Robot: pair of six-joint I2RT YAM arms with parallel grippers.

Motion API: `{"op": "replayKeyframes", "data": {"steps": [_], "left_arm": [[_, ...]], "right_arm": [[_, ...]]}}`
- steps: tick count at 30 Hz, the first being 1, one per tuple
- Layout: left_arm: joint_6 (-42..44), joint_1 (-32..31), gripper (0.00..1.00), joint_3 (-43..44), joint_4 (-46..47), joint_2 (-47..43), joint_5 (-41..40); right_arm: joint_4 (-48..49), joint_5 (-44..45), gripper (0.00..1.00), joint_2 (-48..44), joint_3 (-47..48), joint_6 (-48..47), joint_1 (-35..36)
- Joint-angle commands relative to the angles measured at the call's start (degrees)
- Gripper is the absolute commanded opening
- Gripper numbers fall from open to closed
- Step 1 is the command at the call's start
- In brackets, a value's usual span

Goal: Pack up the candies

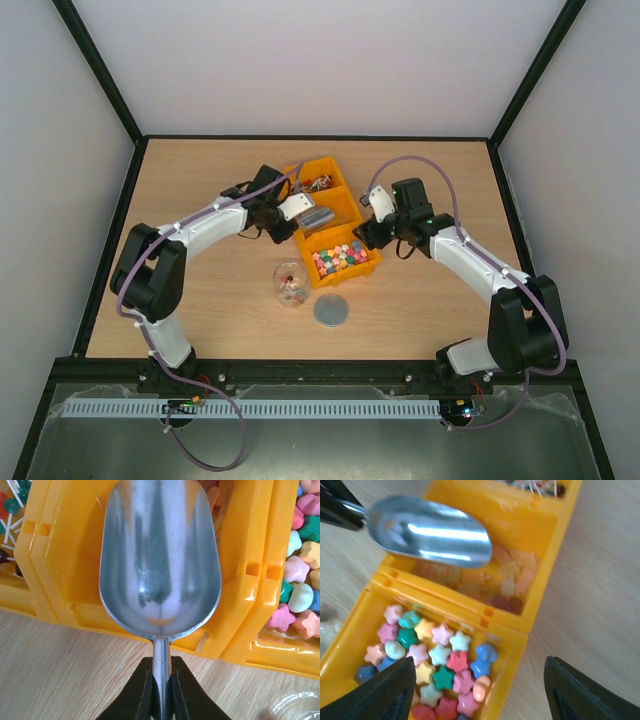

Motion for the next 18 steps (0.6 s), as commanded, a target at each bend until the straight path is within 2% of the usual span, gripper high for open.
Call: {"op": "replayKeyframes", "data": {"steps": [1,5,9,18], "left_arm": [[0.6,1.1,0.02,2.5,-2.4,-1.3,2.0],[3.0,2.4,0.02,4.0,-5.6,-3.1,4.9],[4.6,2.8,0.02,3.8,-6.2,-5.0,5.3],[6.9,2.8,0.02,3.4,-5.6,-6.8,7.8]], "right_arm": [[3.7,-7.6,0.69,-1.4,1.4,-2.0,-0.3],[9.4,-14.1,0.59,-1.8,0.4,-8.4,-0.2],[12.1,-18.8,0.53,1.6,2.2,-16.1,0.4],[7.4,-20.6,0.49,13.1,12.9,-31.0,4.1]]}}
